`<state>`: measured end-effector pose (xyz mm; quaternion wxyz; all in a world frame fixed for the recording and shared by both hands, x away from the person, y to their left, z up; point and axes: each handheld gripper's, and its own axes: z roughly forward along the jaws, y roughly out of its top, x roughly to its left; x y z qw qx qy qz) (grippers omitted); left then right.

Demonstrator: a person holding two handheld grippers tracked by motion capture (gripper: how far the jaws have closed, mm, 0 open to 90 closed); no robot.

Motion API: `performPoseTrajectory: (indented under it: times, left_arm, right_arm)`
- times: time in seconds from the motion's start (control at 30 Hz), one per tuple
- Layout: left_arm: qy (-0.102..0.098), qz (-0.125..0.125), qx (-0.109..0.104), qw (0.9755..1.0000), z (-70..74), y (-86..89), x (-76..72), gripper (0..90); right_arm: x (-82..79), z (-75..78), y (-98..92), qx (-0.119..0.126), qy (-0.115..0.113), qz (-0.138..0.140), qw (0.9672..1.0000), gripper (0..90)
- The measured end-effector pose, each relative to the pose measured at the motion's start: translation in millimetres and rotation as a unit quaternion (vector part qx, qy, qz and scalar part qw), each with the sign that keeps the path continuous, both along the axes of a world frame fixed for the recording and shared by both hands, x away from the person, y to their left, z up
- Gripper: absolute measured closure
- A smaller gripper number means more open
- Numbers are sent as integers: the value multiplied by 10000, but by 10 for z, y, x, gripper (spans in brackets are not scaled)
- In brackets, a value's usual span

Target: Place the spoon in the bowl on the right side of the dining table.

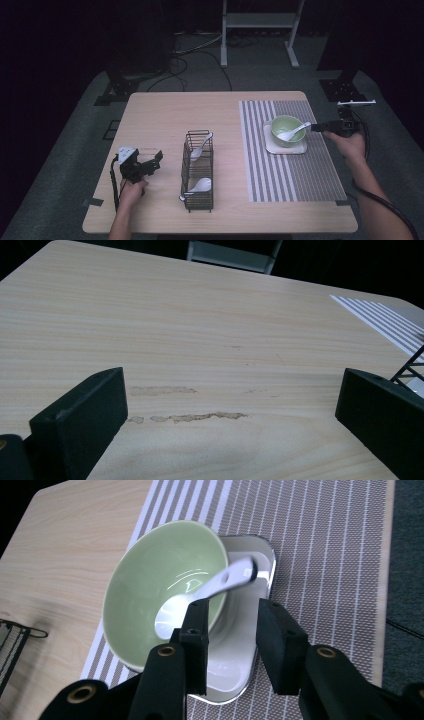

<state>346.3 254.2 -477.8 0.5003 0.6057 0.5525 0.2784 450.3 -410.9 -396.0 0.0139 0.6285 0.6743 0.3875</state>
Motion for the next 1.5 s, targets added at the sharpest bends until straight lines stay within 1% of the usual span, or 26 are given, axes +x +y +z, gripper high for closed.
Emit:
performPoseTrajectory:
  times: [0.17, 0.23, 0.33, 0.37, 0.47, 0.57, 0.77, 0.93, 1.13, 1.23, 1.27, 1.33, 1.5]
  left_arm:
    - [-15, 2, -2, 10000, 0, 0, -3, 0]
    - [-3, -8, 22, 10000, 1, -1, -3, 0]
    - [3, 5, -1, 10000, 0, 3, 0, 0]
    - [10, 6, -1, 10000, 0, 6, 0, 0]
    - [-2, 11, 5, 10000, 0, 1, -1, 0]
    - [-2, -6, 37, 10000, 1, -2, -3, 0]
    - [-4, -11, 50, 10000, 2, 0, -3, 0]
    - [-5, 5, 16, 10000, 1, -2, -2, 0]
    - [-19, -10, 66, 10000, 2, -5, -4, 0]
    - [-18, -5, 62, 10000, 2, -5, -5, 0]
    - [-15, -4, 60, 10000, 2, -4, -5, 0]
    - [-12, -2, 56, 10000, 2, -4, -4, 0]
    - [-12, -4, 56, 10000, 2, -3, -4, 0]
  right_arm:
    - [-41, 24, 32, -8, -35, 102, 9999, 631]
    - [-52, 33, 43, -14, -51, 146, 9999, 598]
    - [-71, 51, 68, -155, -68, 217, 9996, 551]
    - [-78, 53, 70, -164, -81, 239, 9995, 536]
    - [-102, 49, 58, -82, -98, 221, 9997, 496]
    - [-133, 36, 57, -102, -109, 217, 9997, 472]
    - [-210, 19, 71, -182, -175, 331, 9991, 439]
    - [-268, -4, 59, -200, -193, 411, 9988, 417]
    - [-366, -44, 74, -156, -218, 504, 9984, 381]
    - [-416, -57, 101, -248, -231, 590, 9977, 361]
    - [-427, -58, 107, -246, -236, 610, 9976, 356]
    - [-455, -59, 131, -277, -228, 651, 9972, 310]
    - [-512, -60, 210, -334, -249, 788, 9960, 282]
